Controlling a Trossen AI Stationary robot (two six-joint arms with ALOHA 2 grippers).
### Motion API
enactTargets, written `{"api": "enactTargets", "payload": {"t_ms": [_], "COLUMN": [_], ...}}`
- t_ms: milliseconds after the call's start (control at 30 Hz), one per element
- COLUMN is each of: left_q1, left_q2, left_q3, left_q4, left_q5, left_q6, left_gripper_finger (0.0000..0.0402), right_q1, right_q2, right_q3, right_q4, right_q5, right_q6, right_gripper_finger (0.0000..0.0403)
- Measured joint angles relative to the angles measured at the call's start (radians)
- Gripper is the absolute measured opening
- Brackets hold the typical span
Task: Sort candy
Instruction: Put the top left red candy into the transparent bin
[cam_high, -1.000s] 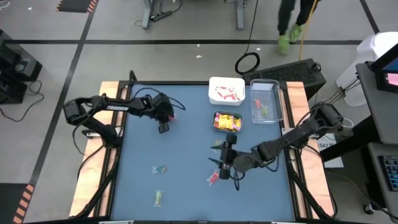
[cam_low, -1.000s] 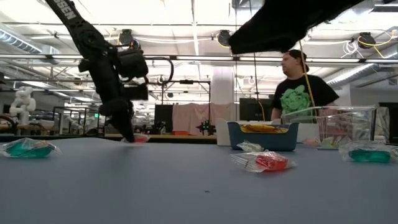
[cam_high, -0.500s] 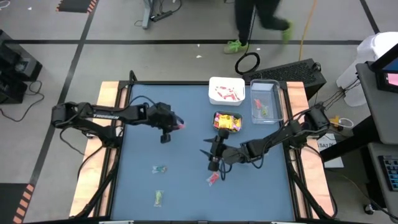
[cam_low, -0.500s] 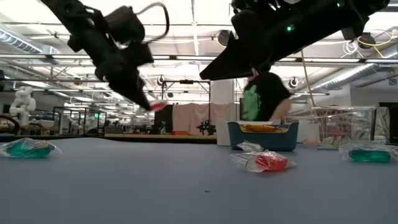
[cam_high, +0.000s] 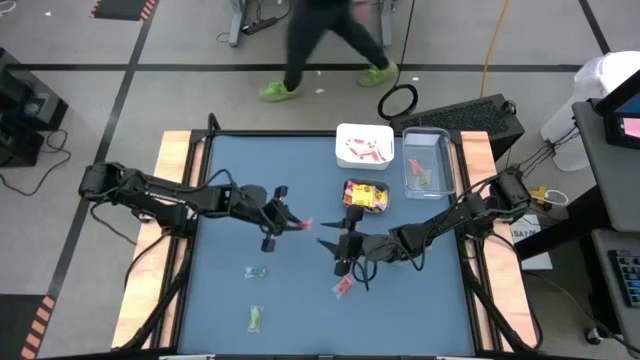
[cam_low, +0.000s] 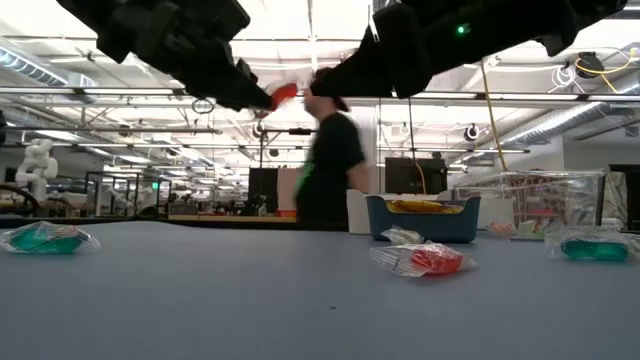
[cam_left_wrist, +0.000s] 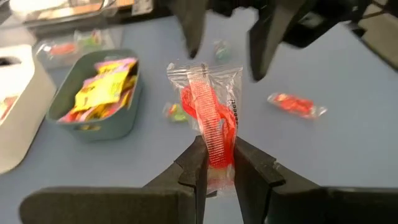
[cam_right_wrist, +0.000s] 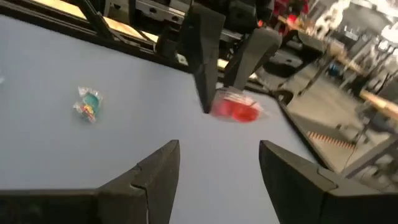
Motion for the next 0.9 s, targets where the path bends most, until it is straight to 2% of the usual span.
{"api": "enactTargets", "payload": {"t_ms": [233, 333, 633, 767, 900], "left_q1": [-0.049, -0.070, -0.088, -0.088, -0.088], "left_q2": [0.000, 0.008, 0.020, 0.020, 0.020], "left_q3": [0.000, 0.000, 0.001, 0.001, 0.001], "left_q4": [0.003, 0.005, -0.003, 0.001, 0.008], "left_q5": [0.008, 0.040, 0.049, 0.049, 0.048], "left_q6": [-0.002, -0.003, -0.004, -0.004, -0.004], "left_gripper_finger": [0.0070, 0.0070, 0.0070, 0.0070, 0.0070], "right_q1": [0.004, 0.001, -0.029, -0.046, -0.076], "right_q2": [0.003, 0.003, 0.004, 0.004, 0.020], "right_q3": [0.050, 0.069, 0.096, 0.096, 0.098], "right_q4": [-0.019, -0.036, -0.069, -0.071, -0.045], "right_q5": [-0.030, -0.087, -0.252, -0.278, -0.368], "right_q6": [-0.289, -0.366, -0.447, -0.465, -0.468], "right_gripper_finger": [0.0210, 0.0210, 0.0210, 0.0210, 0.0210]}}
